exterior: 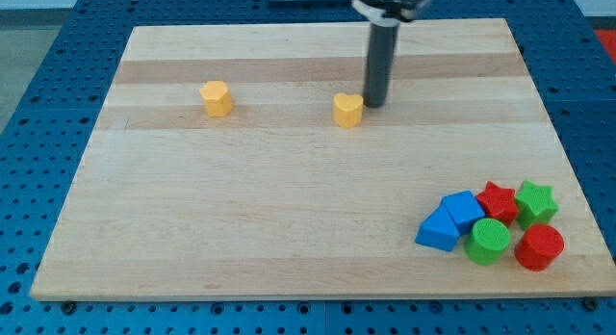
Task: Push the yellow heart into the red star
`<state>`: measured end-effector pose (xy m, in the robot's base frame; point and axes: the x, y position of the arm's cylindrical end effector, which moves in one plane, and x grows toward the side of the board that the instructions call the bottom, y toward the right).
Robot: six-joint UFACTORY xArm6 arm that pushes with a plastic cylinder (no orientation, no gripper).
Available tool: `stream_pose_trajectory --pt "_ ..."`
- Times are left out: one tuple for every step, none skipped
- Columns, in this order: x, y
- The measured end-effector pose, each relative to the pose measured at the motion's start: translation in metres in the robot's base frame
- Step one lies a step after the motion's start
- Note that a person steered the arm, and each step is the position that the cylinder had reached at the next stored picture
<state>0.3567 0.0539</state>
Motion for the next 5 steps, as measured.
stream_pose_trajectory --pt "-0.011 -0.062" --pt "0.006 -0.086" --pt "0.012 -0.034" --pt "0.032 0.023" --pt "0.053 0.079"
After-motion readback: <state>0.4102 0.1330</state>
